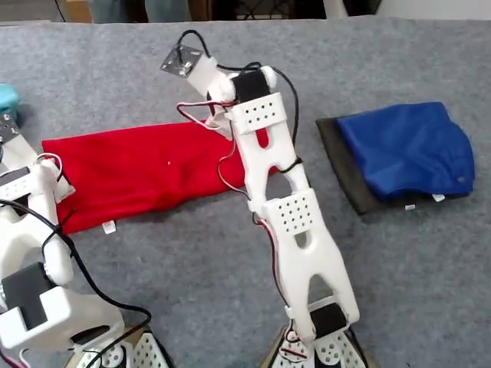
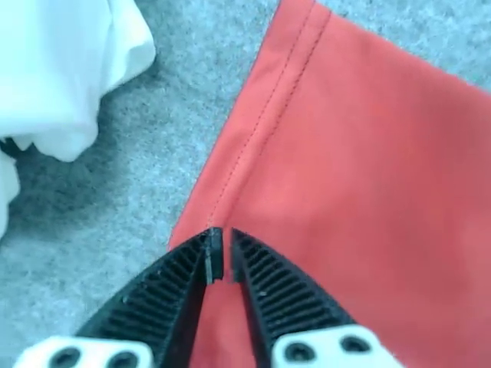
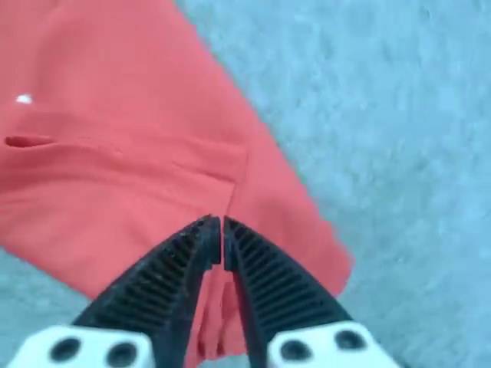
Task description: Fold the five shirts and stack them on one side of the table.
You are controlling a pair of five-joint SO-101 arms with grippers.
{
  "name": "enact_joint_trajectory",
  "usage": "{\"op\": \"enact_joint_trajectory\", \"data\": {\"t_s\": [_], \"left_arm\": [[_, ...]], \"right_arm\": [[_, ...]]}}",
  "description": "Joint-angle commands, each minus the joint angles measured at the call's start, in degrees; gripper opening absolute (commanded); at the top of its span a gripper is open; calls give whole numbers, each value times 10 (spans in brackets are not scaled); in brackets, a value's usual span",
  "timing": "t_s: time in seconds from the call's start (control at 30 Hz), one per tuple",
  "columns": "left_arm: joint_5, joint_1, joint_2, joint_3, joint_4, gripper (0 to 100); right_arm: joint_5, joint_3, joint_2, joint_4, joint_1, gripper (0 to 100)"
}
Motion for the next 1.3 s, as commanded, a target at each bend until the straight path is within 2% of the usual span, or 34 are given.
{"op": "enact_joint_trajectory", "data": {"t_s": [0.0, 0.2, 0.3, 0.5, 0.7, 1.0, 1.27], "left_arm": [[3, -6, -4, -101, 97, 106], [2, -5, -4, -216, 217, 129], [1, -8, 2, -270, 264, 188], [-84, -40, 117, -393, 353, 196], [-135, -52, 294, -567, 444, 196], [-156, -55, 505, -815, 540, 195], [-156, -55, 641, -943, 571, 195]], "right_arm": [[-13, 80, -87, 4, 4, 14], [-13, 299, -229, 3, 4, 14], [-14, 398, -292, 3, 4, 14], [-56, 543, -390, 2, 4, 14], [-34, 615, -461, 1, 4, 14], [-17, 729, -581, 1, 4, 14], [-17, 778, -625, -3, 3, 14]]}}
